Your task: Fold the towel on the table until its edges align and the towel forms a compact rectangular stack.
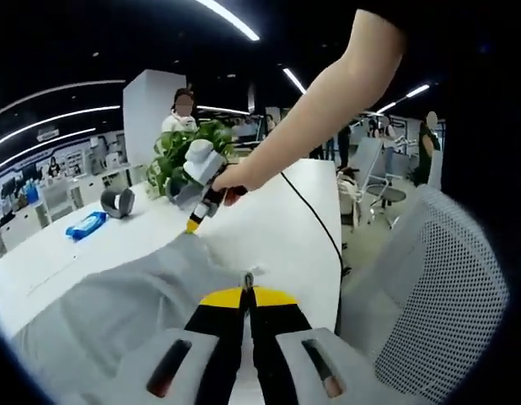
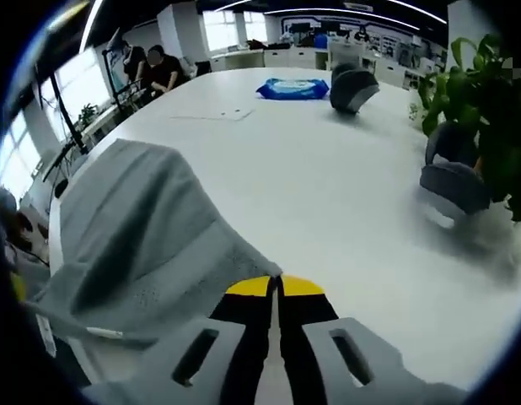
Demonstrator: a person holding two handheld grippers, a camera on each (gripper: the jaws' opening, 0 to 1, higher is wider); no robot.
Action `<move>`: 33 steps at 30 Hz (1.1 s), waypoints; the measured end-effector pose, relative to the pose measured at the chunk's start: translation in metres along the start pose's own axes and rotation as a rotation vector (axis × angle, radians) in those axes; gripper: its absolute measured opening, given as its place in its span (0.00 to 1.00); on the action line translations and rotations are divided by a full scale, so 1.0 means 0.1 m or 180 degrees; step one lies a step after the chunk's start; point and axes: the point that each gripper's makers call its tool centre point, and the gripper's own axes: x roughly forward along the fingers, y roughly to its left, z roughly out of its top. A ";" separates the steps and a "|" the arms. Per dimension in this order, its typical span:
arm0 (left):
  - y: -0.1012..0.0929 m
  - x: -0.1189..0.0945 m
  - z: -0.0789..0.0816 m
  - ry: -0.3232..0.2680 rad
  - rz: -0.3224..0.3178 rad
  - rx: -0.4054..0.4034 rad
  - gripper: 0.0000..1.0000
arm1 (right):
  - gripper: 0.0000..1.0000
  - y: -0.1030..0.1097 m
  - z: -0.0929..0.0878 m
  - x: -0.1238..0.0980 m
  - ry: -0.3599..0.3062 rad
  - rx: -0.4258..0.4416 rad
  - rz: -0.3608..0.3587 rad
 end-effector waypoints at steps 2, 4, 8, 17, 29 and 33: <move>-0.05 0.02 0.05 -0.0010 -0.0038 0.0022 0.02 | 0.00 -0.02 0.09 -0.09 -0.0084 0.0002 0.0047; -0.12 0.02 0.14 -0.0054 -0.0100 0.0073 0.02 | 0.00 -0.03 0.13 -0.16 -0.0113 0.0011 0.0073; -0.24 0.01 0.30 -0.0137 -0.0163 0.0189 0.01 | 0.00 0.03 0.26 -0.37 -0.0220 0.0030 0.0138; -0.42 -0.06 0.63 -0.0278 -0.0275 0.0456 0.01 | 0.00 0.10 0.46 -0.73 -0.0422 -0.0002 0.0216; -0.70 -0.14 1.10 -0.0520 -0.0487 0.0742 0.01 | 0.00 0.23 0.76 -1.18 -0.0742 0.0162 0.0477; -0.77 -0.15 1.17 -0.0571 -0.0529 0.0754 0.01 | 0.00 0.24 0.79 -1.26 -0.0782 0.0151 0.0510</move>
